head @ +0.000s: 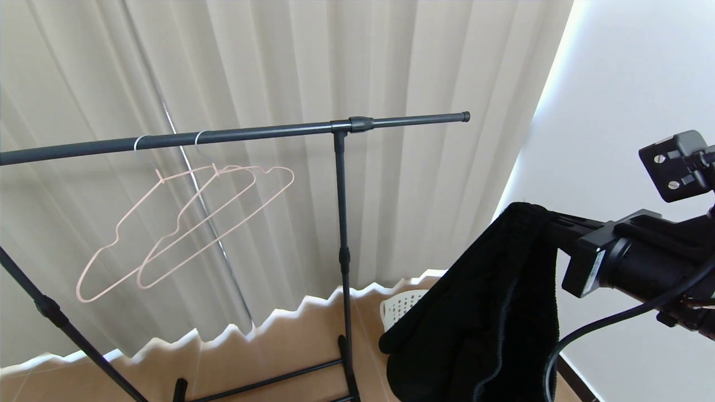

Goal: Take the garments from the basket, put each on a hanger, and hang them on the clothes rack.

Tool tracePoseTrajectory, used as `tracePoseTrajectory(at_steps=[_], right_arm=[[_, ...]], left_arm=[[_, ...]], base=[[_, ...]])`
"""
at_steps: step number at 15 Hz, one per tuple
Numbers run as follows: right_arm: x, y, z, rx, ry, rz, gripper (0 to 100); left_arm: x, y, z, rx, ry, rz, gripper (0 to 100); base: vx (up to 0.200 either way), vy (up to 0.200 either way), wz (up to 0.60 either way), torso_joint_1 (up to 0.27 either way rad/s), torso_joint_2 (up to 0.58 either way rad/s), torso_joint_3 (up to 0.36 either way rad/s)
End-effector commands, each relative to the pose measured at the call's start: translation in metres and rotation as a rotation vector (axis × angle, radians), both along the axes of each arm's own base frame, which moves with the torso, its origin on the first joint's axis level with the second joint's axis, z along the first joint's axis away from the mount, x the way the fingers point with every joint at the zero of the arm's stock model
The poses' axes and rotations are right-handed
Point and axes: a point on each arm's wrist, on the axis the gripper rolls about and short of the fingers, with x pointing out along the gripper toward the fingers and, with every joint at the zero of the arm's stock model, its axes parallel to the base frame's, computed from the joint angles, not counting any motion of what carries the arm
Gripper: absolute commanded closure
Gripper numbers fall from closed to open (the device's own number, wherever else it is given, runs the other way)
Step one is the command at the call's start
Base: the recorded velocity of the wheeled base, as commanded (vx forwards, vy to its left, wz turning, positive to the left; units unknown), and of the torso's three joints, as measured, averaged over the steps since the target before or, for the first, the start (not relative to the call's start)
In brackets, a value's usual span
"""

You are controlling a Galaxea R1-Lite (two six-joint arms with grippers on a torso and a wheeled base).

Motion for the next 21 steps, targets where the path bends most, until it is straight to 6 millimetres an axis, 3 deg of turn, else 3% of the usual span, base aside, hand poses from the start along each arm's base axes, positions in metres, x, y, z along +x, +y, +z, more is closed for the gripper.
tracePoseTrajectory(at_steps=[1, 5, 12, 18, 21], right_arm=[[0.0, 0.0, 0.0, -0.001, 0.001, 0.0, 100], [0.0, 0.0, -0.003, -0.046, -0.009, 0.005, 100], [-0.001, 0.0, -0.006, -0.066, -0.006, 0.007, 100], [0.002, 0.001, -0.008, -0.051, -0.029, 0.008, 100], [0.005, 0.004, -0.01, -0.036, -0.052, 0.006, 100]], left_arm=[[0.0, 0.0, 0.0, -0.001, -0.001, 0.001, 0], [0.0, 0.0, 0.0, 0.002, -0.002, 0.001, 0], [0.0, 0.0, 0.0, 0.002, -0.002, 0.002, 0], [0.0, 0.0, 0.0, 0.001, -0.002, 0.002, 0], [0.0, 0.0, 0.0, 0.001, -0.002, 0.001, 0]], base=[[0.0, 0.0, 0.0, 0.159, -0.37, -0.203], [0.0, 0.0, 0.0, 0.166, -0.37, -0.193], [0.0, 0.0, 0.0, 0.01, -0.02, -0.012], [0.0, 0.0, 0.6, 0.007, 0.0, 0.001], [0.0, 0.0, 0.0, 0.0, 0.0, 0.0]])
